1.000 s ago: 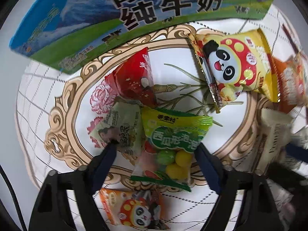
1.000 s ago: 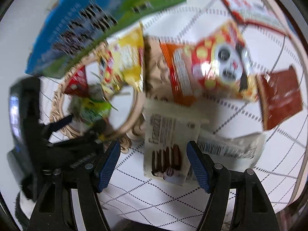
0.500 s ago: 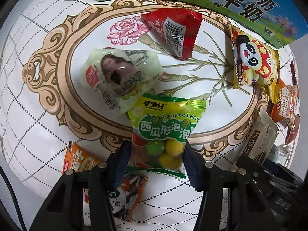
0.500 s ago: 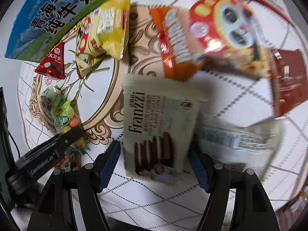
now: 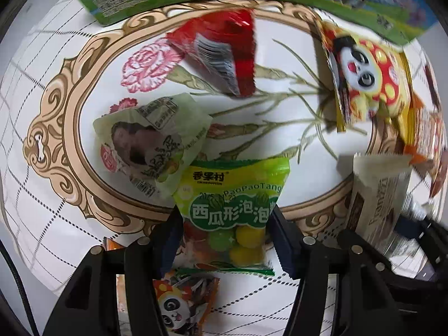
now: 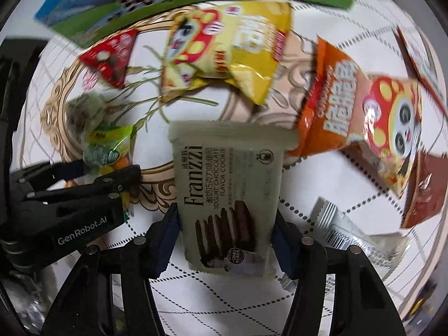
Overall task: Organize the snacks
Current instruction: 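Grasp the green watermelon candy bag with left tool while right tool grasps the Franzzi cookie pack, then lower both packets into the cardboard box and release them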
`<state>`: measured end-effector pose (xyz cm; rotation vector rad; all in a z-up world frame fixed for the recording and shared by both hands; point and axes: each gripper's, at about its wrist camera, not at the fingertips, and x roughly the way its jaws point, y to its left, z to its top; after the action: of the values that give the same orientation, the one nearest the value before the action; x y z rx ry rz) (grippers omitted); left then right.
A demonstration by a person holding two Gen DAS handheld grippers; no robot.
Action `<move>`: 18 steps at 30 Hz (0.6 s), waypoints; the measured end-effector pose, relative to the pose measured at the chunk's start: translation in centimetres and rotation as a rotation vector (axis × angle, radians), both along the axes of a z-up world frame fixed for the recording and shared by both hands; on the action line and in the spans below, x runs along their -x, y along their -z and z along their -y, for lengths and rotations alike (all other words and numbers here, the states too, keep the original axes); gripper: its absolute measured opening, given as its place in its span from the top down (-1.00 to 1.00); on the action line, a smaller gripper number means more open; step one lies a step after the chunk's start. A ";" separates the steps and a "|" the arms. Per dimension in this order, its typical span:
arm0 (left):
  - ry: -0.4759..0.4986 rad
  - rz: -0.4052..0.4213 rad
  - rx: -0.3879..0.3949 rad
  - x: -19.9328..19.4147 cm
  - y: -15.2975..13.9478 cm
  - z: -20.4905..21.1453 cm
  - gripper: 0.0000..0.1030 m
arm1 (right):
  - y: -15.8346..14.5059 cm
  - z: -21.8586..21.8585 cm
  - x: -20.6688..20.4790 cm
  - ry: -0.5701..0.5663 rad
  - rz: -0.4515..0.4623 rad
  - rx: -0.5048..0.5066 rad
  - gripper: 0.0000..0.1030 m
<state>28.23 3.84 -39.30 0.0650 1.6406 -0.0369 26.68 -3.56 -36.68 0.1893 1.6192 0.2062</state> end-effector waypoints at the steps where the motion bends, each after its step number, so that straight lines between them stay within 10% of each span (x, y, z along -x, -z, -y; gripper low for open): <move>1: -0.015 0.006 0.007 -0.3 0.0 -0.3 -0.09 | 0.0 0.3 0.0 0.010 0.000 -0.004 -0.23; 18: -0.076 0.112 0.074 5.8 -8.5 -4.5 0.05 | -8.2 5.1 2.2 0.067 0.127 -0.108 -0.18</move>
<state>22.40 8.33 -30.81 -0.0516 1.5274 -0.0354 24.50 -8.64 -28.51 0.3075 1.4746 0.2493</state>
